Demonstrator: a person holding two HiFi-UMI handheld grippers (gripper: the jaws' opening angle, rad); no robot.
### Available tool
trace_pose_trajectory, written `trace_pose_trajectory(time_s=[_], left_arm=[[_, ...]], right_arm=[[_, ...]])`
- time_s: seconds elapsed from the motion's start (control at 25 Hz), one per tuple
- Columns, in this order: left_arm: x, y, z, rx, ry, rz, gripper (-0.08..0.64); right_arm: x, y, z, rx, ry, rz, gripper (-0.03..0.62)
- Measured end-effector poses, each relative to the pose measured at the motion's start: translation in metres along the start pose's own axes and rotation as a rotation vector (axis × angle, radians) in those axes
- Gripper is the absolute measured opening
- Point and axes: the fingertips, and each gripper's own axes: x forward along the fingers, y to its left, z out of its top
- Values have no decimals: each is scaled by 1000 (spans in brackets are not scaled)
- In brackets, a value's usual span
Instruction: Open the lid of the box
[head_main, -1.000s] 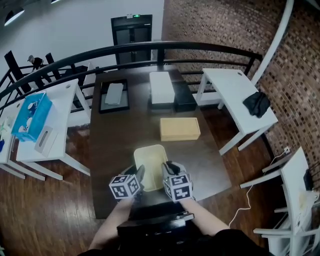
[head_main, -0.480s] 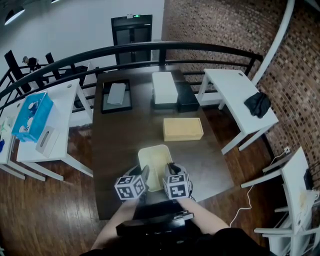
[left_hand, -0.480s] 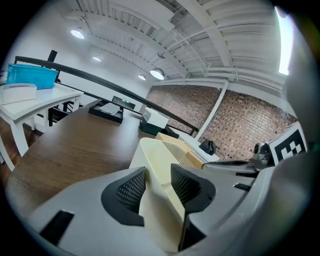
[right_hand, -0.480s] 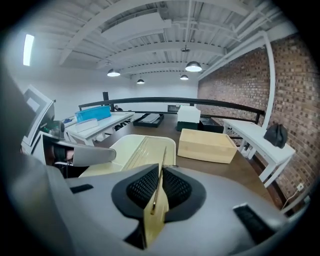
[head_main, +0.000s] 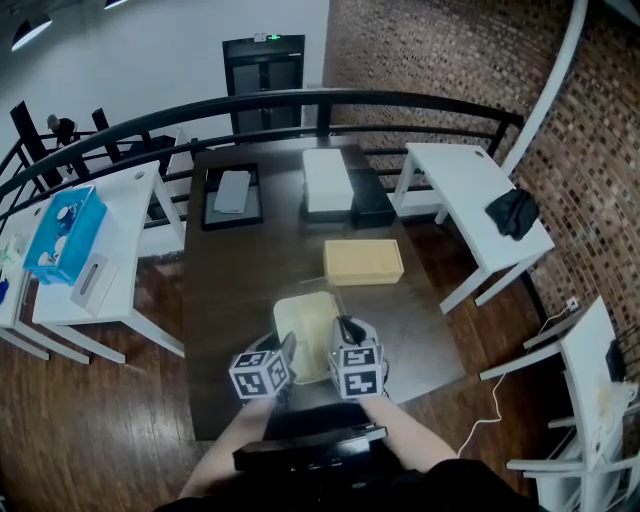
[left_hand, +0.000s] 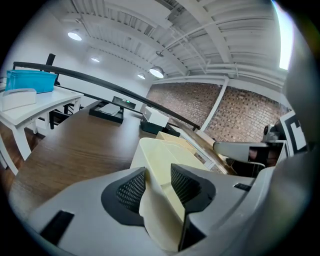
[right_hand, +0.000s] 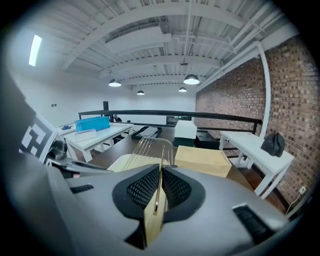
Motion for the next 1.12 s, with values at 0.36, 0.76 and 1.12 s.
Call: trace_pose_trajectory(time_s=[0.36, 0.76, 1.12], left_arm=[[-3, 4, -1, -21, -1, 19, 149], [-6, 5, -3, -48, 27, 13, 149], [-11, 7, -1, -73, -16, 32, 149]], right_arm=[[6, -130, -59, 56, 89, -159, 18], [42, -165, -182, 93, 286, -175, 20], [50, -159, -188, 99, 270, -140, 21]])
